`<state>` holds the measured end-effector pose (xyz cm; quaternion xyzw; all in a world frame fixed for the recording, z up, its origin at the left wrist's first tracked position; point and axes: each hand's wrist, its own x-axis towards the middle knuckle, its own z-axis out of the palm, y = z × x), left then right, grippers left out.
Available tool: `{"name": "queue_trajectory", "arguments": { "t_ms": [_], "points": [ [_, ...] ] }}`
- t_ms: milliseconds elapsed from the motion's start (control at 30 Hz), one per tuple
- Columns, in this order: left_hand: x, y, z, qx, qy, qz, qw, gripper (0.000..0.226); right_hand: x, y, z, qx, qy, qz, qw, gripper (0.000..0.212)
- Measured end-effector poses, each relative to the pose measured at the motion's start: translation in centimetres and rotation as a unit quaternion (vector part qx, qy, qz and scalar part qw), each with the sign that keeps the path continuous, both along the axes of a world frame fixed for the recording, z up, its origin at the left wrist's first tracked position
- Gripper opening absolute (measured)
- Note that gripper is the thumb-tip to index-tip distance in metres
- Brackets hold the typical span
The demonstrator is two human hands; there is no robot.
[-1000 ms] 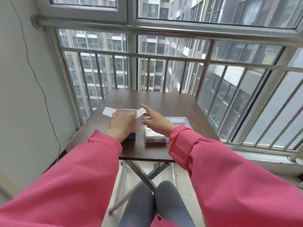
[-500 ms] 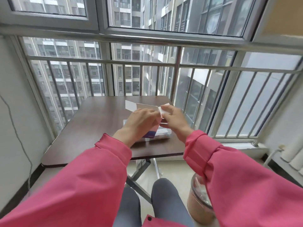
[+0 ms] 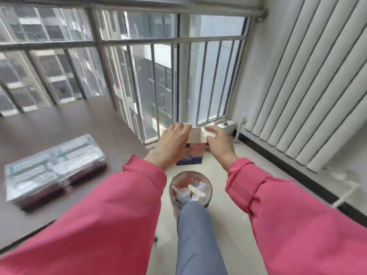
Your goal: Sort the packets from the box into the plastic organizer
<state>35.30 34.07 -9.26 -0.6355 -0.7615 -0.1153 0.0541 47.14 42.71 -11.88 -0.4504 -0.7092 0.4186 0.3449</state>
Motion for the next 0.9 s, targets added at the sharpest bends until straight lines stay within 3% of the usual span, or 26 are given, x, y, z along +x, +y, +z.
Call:
{"name": "queue_trajectory", "arguments": {
  "t_ms": [167,500,600,700,800,900],
  "points": [
    [1.9,6.2,-6.6,-0.044,-0.042,-0.031,0.998,0.069,2.5,4.7,-6.3,-0.041,-0.031,-0.049,0.997,0.041],
    [-1.3,11.5,-23.5,-0.1,-0.11,0.007,0.989,0.037,-0.5,9.9,-21.0,-0.161,-0.107,-0.022,0.981,0.038],
    [-2.6,12.5,-27.4,-0.132,-0.151,0.035,0.979,0.053,-2.0,11.4,-24.5,-0.185,-0.142,0.012,0.972,0.039],
    [-3.6,12.9,-30.9,-0.235,-0.136,0.024,0.962,0.073,-2.8,12.6,-27.7,-0.233,-0.203,0.08,0.948,0.045],
    [-4.3,12.8,-32.8,-0.248,-0.268,0.093,0.926,0.07,-2.3,13.0,-29.6,-0.314,-0.191,0.088,0.926,0.047],
    [-4.4,12.6,-33.3,-0.193,-0.458,0.195,0.846,0.066,-1.6,13.1,-30.8,-0.354,-0.196,0.059,0.912,0.043]
  ]
}}
